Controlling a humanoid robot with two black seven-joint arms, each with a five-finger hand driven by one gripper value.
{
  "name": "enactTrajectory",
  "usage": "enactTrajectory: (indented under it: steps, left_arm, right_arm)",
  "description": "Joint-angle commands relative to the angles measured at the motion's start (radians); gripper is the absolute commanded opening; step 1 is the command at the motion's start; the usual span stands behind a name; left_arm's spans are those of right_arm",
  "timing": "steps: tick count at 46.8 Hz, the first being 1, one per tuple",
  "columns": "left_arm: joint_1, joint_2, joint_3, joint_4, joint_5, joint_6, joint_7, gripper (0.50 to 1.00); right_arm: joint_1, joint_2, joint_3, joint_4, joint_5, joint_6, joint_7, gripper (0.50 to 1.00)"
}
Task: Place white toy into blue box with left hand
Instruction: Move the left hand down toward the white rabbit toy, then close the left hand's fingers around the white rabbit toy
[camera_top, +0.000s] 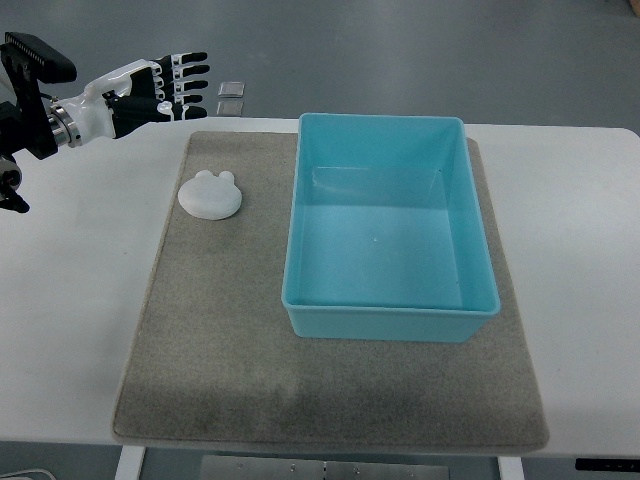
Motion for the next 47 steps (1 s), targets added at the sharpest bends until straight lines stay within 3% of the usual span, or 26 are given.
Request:
enactTrajectory:
  steps: [1, 9, 19, 47]
  left_arm:
    - [-0.021, 0.008, 0.0, -0.018, 0.155, 0.0, -0.028, 0.999]
    - [-0.039, 0.04, 0.002, -0.079, 0.327, 0.0, -0.029, 0.999]
    - [-0.036, 0.14, 0.014, -0.244, 0.46, 0.007, -0.031, 0.988]
    - [-0.007, 0.136, 0.16, -0.313, 0.696, 0.341, -0.031, 0.992]
  right_arm:
    - [0.0, 0.0, 0.0, 0.0, 0.0, 0.0, 0.0, 0.936]
    - [0.0, 0.0, 0.0, 0.0, 0.0, 0.0, 0.0, 0.936]
    - [0.0, 0.0, 0.0, 0.0, 0.0, 0.0, 0.0, 0.938]
    - [0.0, 0.0, 0.0, 0.0, 0.0, 0.0, 0.0, 0.936]
